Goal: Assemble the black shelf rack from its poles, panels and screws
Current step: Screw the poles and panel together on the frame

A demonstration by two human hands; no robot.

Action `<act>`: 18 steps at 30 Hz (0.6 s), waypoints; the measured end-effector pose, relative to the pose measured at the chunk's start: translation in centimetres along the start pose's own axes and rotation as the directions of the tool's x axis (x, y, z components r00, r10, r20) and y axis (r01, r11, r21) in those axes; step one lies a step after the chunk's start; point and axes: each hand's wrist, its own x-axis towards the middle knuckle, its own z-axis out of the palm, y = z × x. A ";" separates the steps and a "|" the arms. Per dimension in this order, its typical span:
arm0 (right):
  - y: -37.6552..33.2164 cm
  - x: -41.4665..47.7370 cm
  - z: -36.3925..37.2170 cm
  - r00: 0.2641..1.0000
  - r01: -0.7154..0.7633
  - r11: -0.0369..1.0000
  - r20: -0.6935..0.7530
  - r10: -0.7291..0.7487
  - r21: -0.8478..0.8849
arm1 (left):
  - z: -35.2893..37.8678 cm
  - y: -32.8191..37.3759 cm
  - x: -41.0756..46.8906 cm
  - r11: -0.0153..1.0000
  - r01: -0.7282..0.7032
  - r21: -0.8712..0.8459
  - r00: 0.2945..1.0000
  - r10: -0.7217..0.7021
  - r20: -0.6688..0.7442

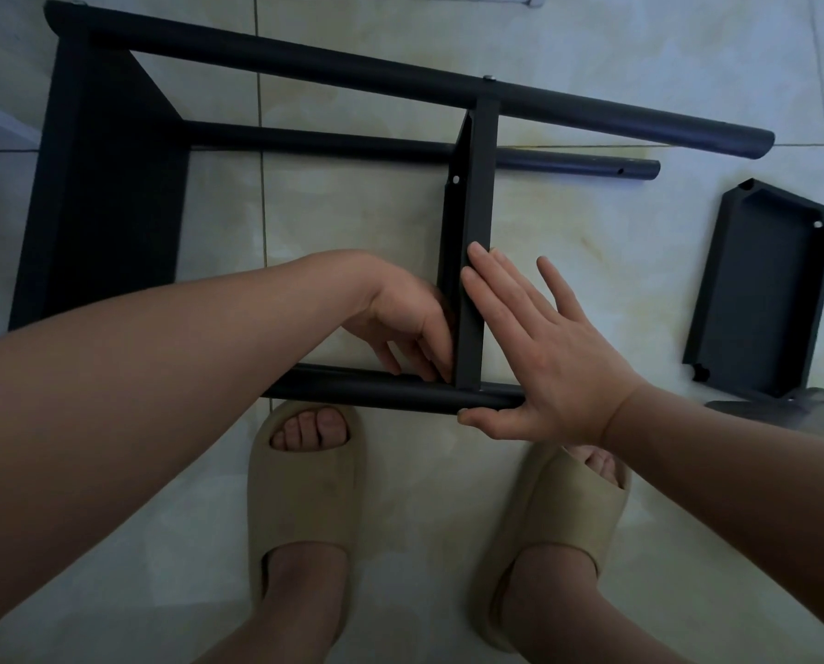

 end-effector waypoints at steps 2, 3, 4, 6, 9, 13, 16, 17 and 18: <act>0.1 0.0 0.0 1.000 -0.001 1.000 -0.004 0.001 0.002 | -0.1 0.1 0.1 1.000 0.008 0.008 1.000 -0.009 0.017; 0.1 0.0 0.0 1.000 -0.001 1.000 -0.006 0.001 0.003 | -0.1 0.2 0.1 1.000 0.009 0.011 1.000 -0.010 0.019; 0.1 0.0 0.1 1.000 -0.001 1.000 -0.007 0.001 0.003 | -0.1 0.2 0.1 1.000 0.011 0.008 1.000 -0.011 0.021; 0.1 0.0 0.1 1.000 0.000 1.000 -0.008 0.000 0.003 | 0.1 0.2 0.2 1.000 0.012 -0.006 1.000 -0.012 0.016; 0.1 0.0 0.1 1.000 0.001 1.000 -0.002 -0.001 0.003 | 0.3 0.5 0.2 1.000 -0.003 -0.008 1.000 0.003 -0.015; 0.1 0.0 0.1 1.000 -0.002 1.000 0.000 0.002 0.007 | 0.5 0.7 0.0 1.000 -0.018 0.019 0.998 0.019 -0.052; 0.0 0.0 0.0 1.000 0.000 1.000 -0.005 0.001 0.014 | 0.8 0.3 0.0 0.999 -0.036 0.009 0.996 0.037 -0.076; 0.0 0.0 0.0 1.000 -0.001 1.000 -0.005 0.001 0.014 | 0.8 0.2 0.0 0.999 -0.043 0.012 0.996 0.043 -0.082; 0.0 0.0 0.0 1.000 -0.001 1.000 -0.006 0.001 0.014 | 0.8 0.1 0.0 0.999 -0.048 0.017 0.995 0.049 -0.090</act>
